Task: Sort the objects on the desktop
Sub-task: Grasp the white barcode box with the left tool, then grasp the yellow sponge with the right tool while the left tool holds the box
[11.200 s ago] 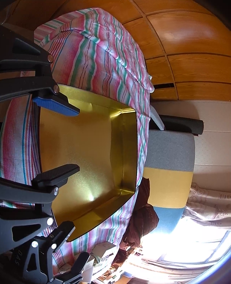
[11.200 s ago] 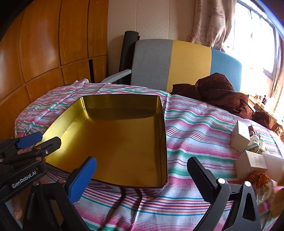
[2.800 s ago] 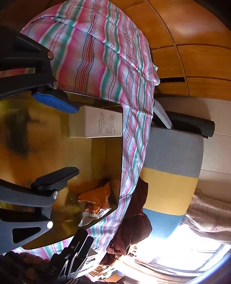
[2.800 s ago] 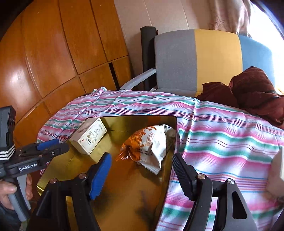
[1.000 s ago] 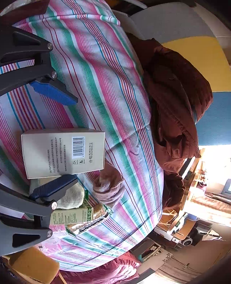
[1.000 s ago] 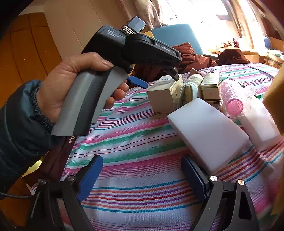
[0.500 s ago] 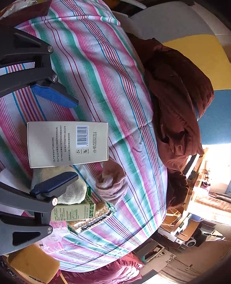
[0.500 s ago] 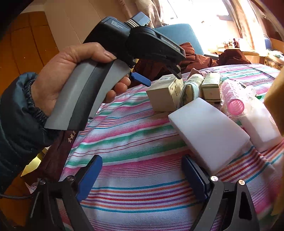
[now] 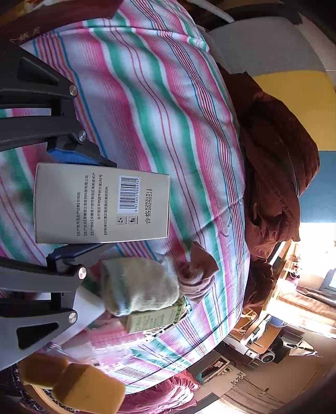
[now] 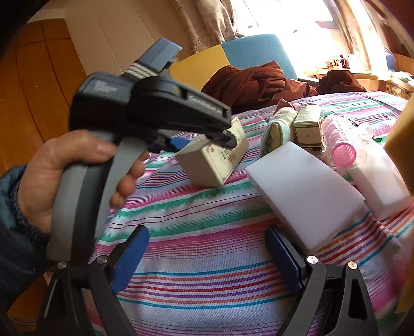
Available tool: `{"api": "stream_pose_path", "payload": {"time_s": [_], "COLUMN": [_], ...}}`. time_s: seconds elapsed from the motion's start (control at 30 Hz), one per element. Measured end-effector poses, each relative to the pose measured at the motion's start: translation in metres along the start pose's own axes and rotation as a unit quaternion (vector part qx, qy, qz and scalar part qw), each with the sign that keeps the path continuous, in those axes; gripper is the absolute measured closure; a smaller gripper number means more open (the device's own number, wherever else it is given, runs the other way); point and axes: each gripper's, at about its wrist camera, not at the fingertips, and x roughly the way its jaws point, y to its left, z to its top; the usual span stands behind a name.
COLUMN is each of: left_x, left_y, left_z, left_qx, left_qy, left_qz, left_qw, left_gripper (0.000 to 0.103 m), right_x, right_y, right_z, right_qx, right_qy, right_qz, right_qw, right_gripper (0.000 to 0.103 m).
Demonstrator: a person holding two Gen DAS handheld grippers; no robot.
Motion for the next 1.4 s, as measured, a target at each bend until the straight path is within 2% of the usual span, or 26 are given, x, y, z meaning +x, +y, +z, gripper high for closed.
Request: {"api": "stream_pose_path", "payload": {"time_s": [0.27, 0.37, 0.6, 0.7, 0.77, 0.87, 0.97, 1.0, 1.27, 1.4], "left_x": [-0.040, -0.052, -0.068, -0.058, -0.056, -0.055, -0.055, -0.055, -0.053, -0.052], "left_y": [0.015, 0.014, 0.011, 0.015, 0.015, 0.013, 0.015, 0.017, 0.021, 0.017], "left_z": [-0.064, -0.085, -0.122, -0.132, -0.137, -0.139, -0.139, -0.139, -0.138, -0.140], "left_qx": [-0.011, -0.004, 0.016, 0.010, 0.013, 0.021, 0.016, 0.014, -0.001, 0.008], "left_qy": [-0.008, -0.014, -0.034, -0.025, -0.037, -0.044, -0.050, -0.051, -0.052, -0.055], "left_qz": [0.004, 0.002, 0.002, -0.005, -0.005, -0.003, -0.017, -0.024, -0.057, -0.048], "left_qw": [0.9999, 0.9999, 0.9993, 0.9996, 0.9992, 0.9988, 0.9985, 0.9983, 0.9970, 0.9973], "left_gripper": [0.052, 0.052, 0.051, 0.050, 0.049, 0.049, 0.048, 0.044, 0.034, 0.034], "right_x": [-0.002, -0.007, -0.064, -0.100, -0.120, -0.138, -0.141, -0.140, -0.117, -0.103], "right_y": [-0.001, 0.001, 0.012, 0.011, 0.008, -0.003, -0.020, -0.026, -0.064, -0.067], "right_z": [0.001, 0.001, 0.013, 0.026, 0.035, 0.048, 0.059, 0.063, 0.084, 0.086], "right_qx": [0.005, 0.005, -0.028, -0.049, -0.070, -0.108, -0.139, -0.147, -0.171, -0.189], "right_qy": [0.002, 0.001, -0.053, -0.092, -0.113, -0.125, -0.100, -0.088, 0.016, 0.046], "right_qz": [0.000, -0.013, -0.052, -0.092, -0.131, -0.195, -0.230, -0.235, -0.209, -0.205], "right_qw": [1.000, 1.000, 0.997, 0.990, 0.982, 0.967, 0.958, 0.957, 0.963, 0.959], "right_gripper": [0.011, 0.011, 0.012, 0.010, 0.000, 0.000, 0.000, 0.000, 0.000, 0.000]}}
